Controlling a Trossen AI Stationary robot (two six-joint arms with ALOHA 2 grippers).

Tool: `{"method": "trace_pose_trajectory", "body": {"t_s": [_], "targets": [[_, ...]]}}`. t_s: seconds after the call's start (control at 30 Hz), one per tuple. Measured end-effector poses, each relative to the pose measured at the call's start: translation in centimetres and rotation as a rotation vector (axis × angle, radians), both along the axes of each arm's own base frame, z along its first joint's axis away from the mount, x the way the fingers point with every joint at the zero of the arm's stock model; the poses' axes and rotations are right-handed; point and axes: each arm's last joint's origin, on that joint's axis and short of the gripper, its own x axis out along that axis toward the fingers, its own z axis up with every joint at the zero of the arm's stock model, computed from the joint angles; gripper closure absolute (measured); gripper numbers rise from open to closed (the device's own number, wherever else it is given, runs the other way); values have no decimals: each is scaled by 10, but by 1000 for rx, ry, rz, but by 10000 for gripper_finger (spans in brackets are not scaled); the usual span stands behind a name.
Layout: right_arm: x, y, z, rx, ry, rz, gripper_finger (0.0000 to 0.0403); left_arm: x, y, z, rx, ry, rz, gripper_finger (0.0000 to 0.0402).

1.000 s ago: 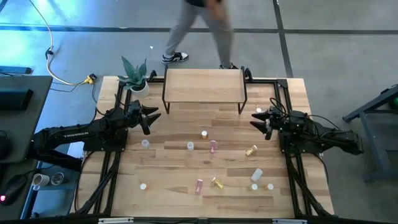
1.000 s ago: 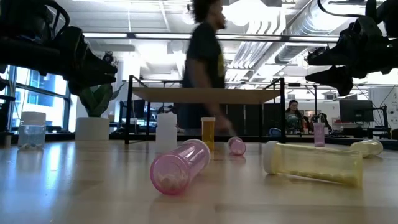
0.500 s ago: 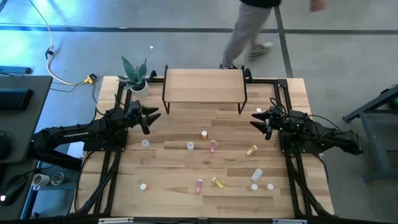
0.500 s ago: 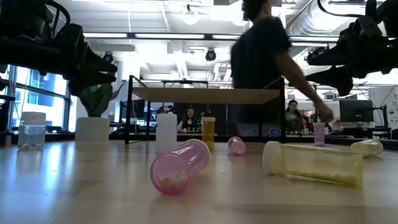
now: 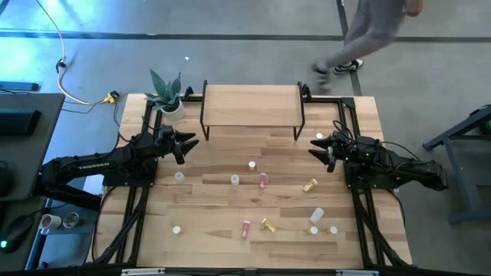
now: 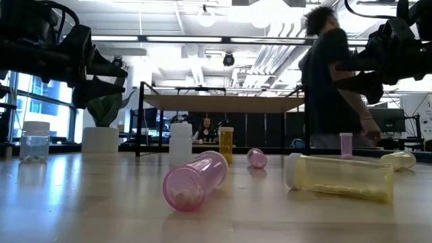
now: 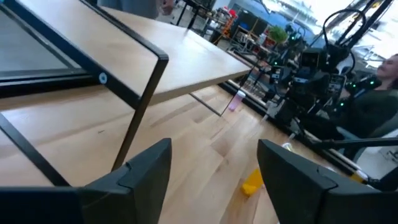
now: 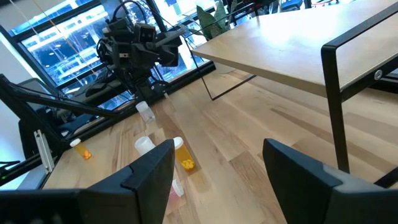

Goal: Pick and place medicine bottles onto shelf by color
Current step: Put the top right white medicine bottle on the shelf

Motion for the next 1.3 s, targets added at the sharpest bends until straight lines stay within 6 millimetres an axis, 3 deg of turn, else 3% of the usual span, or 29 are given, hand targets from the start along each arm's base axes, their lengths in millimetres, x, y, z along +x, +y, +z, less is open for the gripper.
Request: {"method": "trace_pose_trajectory", "body": {"t_s": [0.33,0.5,0.7,0.87,1.03,1.3], "targets": [[0,0,0,0,0,0,167,1,0,5,-82,-111,-7,156],[0,0,0,0,0,0,167,2,-4,23,-15,-262,-139,154],[0,0,0,0,0,0,167,3,-6,58,97,-293,-240,154],[0,0,0,0,0,0,167,8,-5,93,229,-247,-252,154],[0,0,0,0,0,0,167,21,1,117,330,-100,-266,154],[0,0,0,0,0,0,167,57,-7,128,377,94,-455,154]]}}
